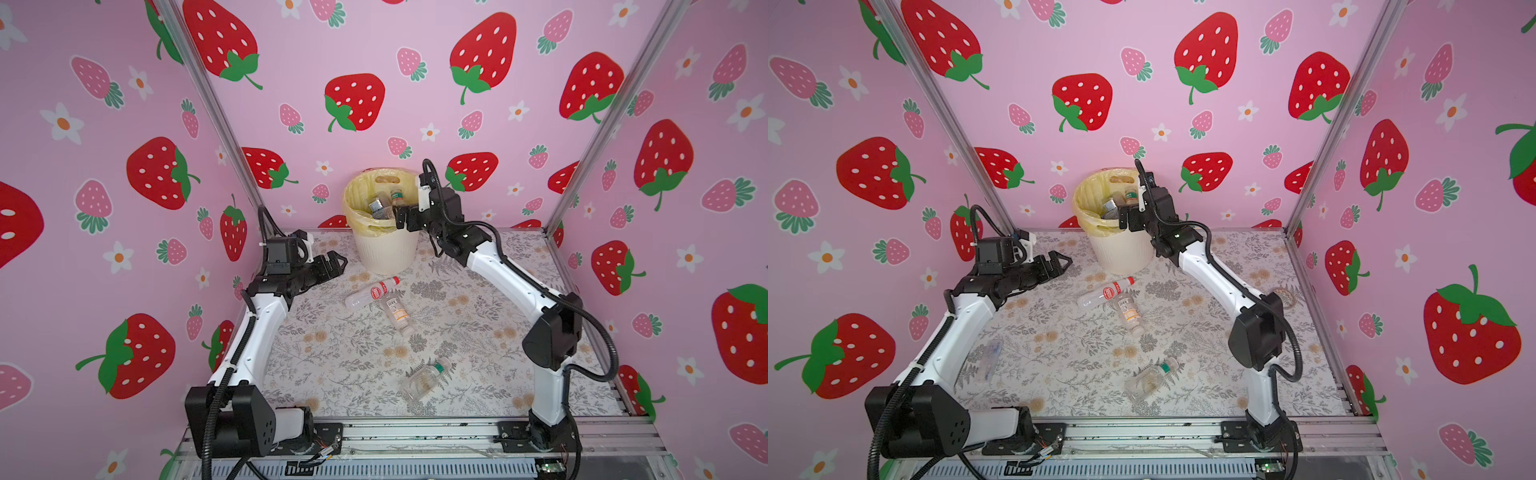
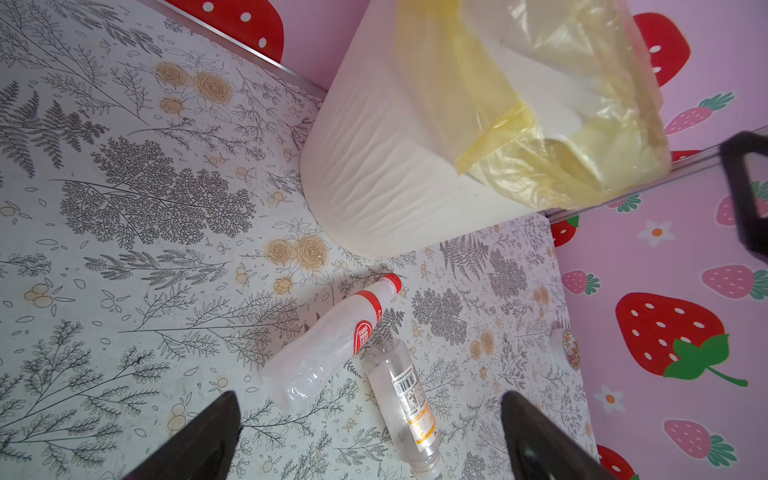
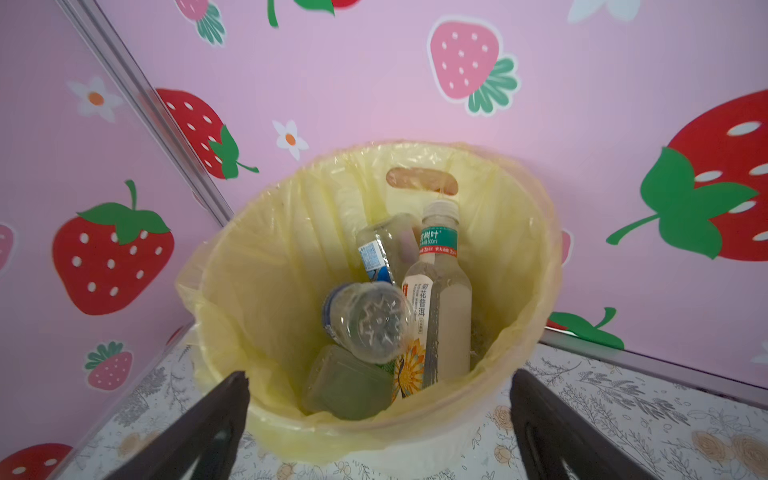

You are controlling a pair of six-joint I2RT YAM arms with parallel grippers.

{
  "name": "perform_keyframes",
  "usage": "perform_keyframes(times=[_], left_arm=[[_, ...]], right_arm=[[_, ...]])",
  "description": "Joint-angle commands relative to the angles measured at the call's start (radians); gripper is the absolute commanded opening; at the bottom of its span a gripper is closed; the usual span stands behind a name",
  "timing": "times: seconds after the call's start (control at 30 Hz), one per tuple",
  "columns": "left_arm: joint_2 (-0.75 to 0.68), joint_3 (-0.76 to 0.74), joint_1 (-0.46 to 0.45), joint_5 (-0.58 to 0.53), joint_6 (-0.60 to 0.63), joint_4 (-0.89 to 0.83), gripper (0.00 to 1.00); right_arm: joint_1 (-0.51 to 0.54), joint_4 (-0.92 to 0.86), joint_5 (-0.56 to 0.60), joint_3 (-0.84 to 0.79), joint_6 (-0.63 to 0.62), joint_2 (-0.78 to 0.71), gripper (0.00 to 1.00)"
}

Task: Throw the plastic bottles in the bin
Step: 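Open the right gripper above the bin to drop the blue-labelled bottle, then withdraw the right gripper from the bin while the left gripper moves toward the red-labelled bottle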

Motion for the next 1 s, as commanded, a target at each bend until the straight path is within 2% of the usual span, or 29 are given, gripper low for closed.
perform_keyframes(times=[0.0,0.2,0.4,0.53,0.7,0.97], left_arm=[[0.012,0.015,0.011,0.029,-0.006,0.012,0.99],[-0.006,0.005,0.011,-0.005,0.002,0.017,0.99],[-0.018,-0.002,0.009,-0.024,0.024,0.019,0.99],[-0.020,0.006,0.002,-0.027,0.097,0.004,0.99],[0.042,0.088,-0.013,-0.055,0.231,-0.117,0.99],[0.103,0.171,-0.035,-0.122,0.371,-0.235,0.99]], right_arm=[[0.006,0.064,0.021,-0.068,-0.005,-0.127,0.99],[0.006,0.138,0.020,-0.338,0.014,-0.331,0.99],[0.006,0.123,0.020,-0.529,0.001,-0.491,0.99],[0.005,0.122,0.024,-0.680,0.010,-0.600,0.99],[0.004,0.118,0.014,-0.846,0.025,-0.723,0.99],[0.004,0.093,-0.013,-1.035,0.045,-0.872,0.99]])
